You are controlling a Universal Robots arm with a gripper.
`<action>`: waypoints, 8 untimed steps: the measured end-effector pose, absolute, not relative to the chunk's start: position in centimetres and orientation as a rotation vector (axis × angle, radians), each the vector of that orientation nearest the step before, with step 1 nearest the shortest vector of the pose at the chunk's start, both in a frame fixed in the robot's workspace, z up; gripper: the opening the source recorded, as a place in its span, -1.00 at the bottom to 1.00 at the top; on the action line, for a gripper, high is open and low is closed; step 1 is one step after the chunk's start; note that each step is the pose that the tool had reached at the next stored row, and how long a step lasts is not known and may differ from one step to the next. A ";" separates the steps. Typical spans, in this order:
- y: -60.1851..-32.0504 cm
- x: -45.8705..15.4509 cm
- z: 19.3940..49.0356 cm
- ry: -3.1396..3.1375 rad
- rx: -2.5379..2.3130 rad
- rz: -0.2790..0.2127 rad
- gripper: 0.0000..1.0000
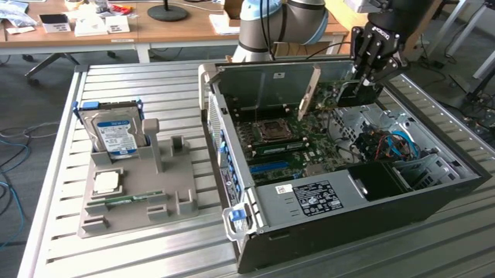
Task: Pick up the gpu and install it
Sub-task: 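Insert the gpu into the slot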
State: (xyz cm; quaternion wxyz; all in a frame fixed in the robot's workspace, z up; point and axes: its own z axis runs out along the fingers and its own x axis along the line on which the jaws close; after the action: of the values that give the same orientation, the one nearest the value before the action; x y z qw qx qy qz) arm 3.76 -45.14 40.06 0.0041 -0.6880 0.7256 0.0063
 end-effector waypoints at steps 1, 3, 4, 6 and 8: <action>-45.1 3.8 40.1 2.274 -2.156 0.020 -0.47; -45.1 3.8 40.1 2.274 -2.156 0.020 -0.47; -45.1 3.8 40.1 2.274 -2.156 0.020 -0.47; -45.1 3.7 40.1 2.274 -2.156 0.020 -0.47; -45.1 3.5 40.1 2.274 -2.155 0.020 -0.47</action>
State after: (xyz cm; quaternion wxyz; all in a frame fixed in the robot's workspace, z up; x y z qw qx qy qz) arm 3.52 -45.13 40.05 0.0041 -0.6879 0.7258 0.0063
